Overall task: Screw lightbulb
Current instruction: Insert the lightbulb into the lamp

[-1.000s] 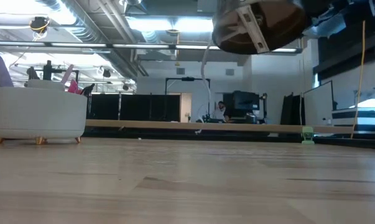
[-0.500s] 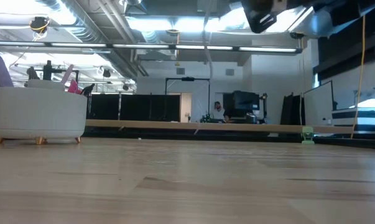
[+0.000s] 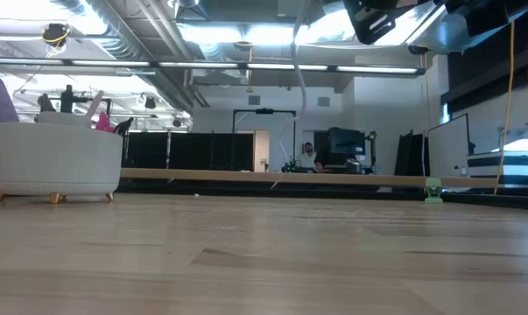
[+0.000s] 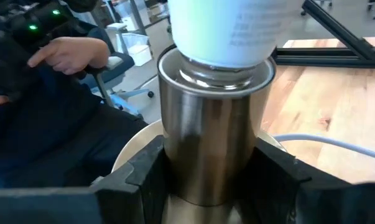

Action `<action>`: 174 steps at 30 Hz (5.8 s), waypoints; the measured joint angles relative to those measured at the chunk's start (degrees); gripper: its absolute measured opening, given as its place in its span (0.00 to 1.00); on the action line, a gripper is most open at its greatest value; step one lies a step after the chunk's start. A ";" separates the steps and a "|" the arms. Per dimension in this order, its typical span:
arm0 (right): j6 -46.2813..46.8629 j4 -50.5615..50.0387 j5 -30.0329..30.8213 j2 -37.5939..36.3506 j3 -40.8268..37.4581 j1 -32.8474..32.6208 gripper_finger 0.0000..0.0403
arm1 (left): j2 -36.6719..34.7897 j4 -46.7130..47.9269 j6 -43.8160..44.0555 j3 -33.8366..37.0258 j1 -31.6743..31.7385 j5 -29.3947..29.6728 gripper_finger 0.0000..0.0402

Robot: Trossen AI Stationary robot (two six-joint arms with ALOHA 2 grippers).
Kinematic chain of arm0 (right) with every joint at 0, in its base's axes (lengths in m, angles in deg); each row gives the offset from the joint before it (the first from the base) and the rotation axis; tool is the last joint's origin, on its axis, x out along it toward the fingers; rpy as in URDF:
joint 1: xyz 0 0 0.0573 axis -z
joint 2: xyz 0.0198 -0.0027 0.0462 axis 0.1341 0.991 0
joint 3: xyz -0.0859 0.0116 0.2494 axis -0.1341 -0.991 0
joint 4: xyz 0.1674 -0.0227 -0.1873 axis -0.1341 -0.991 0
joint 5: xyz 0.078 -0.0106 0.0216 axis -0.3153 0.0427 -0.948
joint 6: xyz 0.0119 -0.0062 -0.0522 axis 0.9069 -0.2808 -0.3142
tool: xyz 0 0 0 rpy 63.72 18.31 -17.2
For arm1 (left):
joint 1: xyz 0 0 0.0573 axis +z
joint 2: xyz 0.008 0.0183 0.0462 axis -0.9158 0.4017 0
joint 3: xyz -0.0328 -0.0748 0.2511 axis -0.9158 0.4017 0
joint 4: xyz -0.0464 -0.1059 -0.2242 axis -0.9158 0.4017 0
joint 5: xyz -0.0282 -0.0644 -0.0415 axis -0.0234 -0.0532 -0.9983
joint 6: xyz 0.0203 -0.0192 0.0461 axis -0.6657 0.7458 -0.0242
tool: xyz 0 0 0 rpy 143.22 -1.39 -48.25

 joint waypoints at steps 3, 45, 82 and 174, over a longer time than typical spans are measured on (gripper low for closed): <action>-0.30 -1.33 1.79 0.00 0.00 -0.05 0.45 | 0.00 1.38 -0.16 0.00 0.49 -0.59 0.64; -3.67 -5.54 13.95 -0.20 0.20 0.07 0.45 | -0.48 8.67 0.52 0.20 0.79 5.18 0.77; -12.39 -7.13 30.17 9.03 -0.11 0.08 0.45 | 0.20 19.35 -5.54 1.44 -0.54 23.39 0.77; -13.13 -4.00 35.72 13.84 0.09 0.91 0.45 | 2.67 87.25 -1.24 -35.91 -0.95 26.89 0.89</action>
